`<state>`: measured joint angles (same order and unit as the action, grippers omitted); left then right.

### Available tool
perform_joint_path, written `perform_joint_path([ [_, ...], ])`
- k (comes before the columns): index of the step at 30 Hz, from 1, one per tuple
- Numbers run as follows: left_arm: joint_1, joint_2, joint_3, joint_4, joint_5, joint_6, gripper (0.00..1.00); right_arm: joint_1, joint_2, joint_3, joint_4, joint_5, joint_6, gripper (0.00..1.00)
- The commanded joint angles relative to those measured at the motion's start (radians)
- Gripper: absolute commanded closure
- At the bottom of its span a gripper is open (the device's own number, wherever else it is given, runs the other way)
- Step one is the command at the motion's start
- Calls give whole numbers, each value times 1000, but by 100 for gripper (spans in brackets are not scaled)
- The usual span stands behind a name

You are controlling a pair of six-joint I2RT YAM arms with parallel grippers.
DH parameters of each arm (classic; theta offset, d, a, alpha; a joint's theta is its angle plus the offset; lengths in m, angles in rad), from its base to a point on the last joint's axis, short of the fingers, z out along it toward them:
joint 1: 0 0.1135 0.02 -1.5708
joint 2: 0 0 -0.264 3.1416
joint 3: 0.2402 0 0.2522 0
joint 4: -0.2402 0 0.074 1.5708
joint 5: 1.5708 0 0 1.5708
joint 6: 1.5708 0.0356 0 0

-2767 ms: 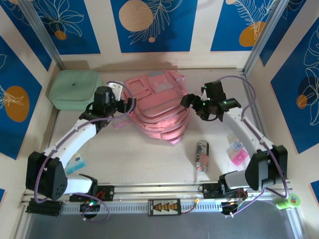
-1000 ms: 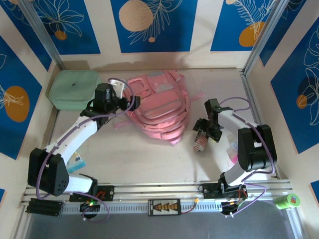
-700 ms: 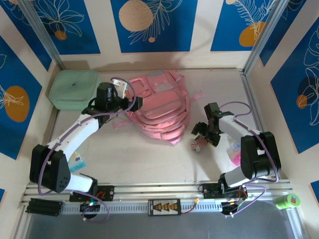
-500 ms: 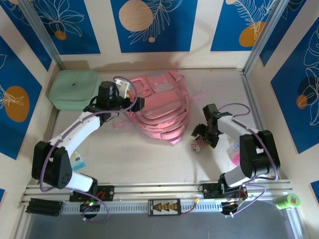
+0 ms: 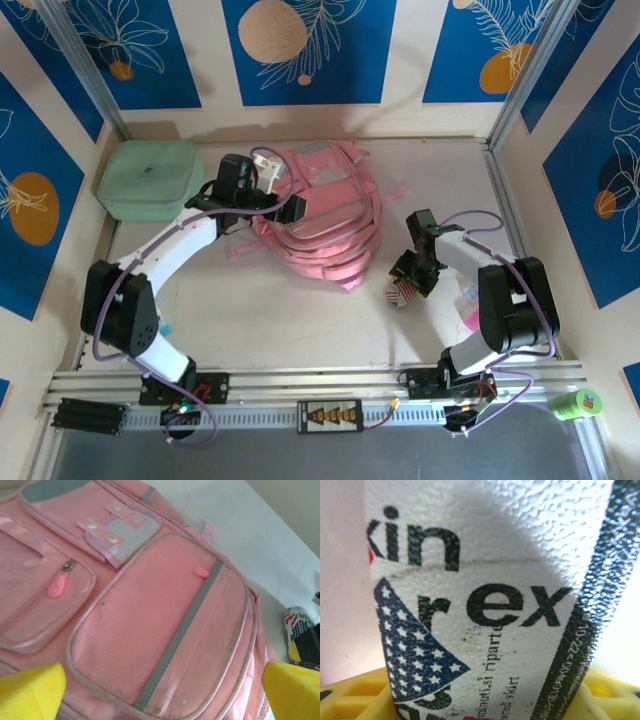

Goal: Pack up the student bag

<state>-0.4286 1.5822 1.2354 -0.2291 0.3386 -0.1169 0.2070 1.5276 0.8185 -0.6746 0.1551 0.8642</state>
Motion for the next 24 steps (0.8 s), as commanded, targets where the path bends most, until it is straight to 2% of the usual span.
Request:
perform_joint_path([
  [1, -39, 51, 78, -100, 22, 88, 0, -10, -36, -12, 65, 36, 25, 49],
  [6, -119, 159, 211, -274, -28, 272, 0, -31, -132, -44, 145, 7, -5, 52],
  [12, -215, 354, 451, -547, -158, 499, 10, -65, -228, -65, 181, -30, -10, 52],
  [14, -229, 408, 513, -597, -194, 532, 15, -75, -245, -69, 179, -37, -7, 51],
  [16, -238, 455, 568, -622, -232, 549, 28, -84, -261, -75, 183, -53, -7, 51],
  [18, -247, 492, 605, -607, -292, 545, 36, -91, -271, -81, 188, -64, -5, 51],
  [24, -257, 566, 677, -608, -388, 555, 54, -101, -278, -90, 200, -93, 11, 51],
])
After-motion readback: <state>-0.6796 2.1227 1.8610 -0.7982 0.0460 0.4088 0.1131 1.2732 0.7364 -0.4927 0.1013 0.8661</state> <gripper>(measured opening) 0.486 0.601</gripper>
